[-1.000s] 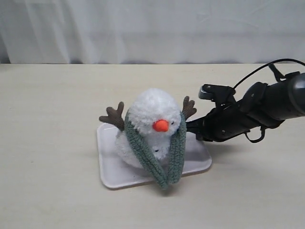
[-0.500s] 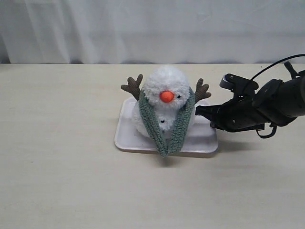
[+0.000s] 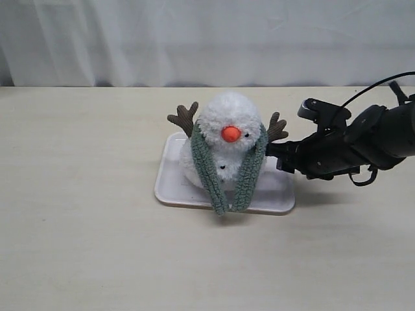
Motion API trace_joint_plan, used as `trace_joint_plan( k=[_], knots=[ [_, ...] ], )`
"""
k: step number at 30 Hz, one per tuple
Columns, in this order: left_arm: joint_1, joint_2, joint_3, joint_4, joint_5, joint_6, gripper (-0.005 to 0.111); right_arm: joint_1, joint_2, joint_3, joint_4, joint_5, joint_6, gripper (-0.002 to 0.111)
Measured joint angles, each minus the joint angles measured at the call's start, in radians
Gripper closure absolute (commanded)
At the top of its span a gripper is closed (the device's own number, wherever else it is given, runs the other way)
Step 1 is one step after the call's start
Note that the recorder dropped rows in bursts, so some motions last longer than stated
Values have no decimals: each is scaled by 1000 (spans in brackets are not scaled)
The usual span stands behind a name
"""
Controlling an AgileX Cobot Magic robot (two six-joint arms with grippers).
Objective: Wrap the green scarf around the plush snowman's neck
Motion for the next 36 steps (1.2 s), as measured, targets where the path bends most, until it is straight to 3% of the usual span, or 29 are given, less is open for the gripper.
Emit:
trace_joint_plan(
  k=[12, 24, 36],
  knots=[
    [0, 0, 0, 0, 0, 0, 107, 0, -236, 0, 0, 143, -89, 64],
    [0, 0, 0, 0, 0, 0, 107, 0, -558, 3, -5, 272, -166, 103],
    [0, 0, 0, 0, 0, 0, 107, 0, -870, 87, -5, 277, -211, 104]
  ],
)
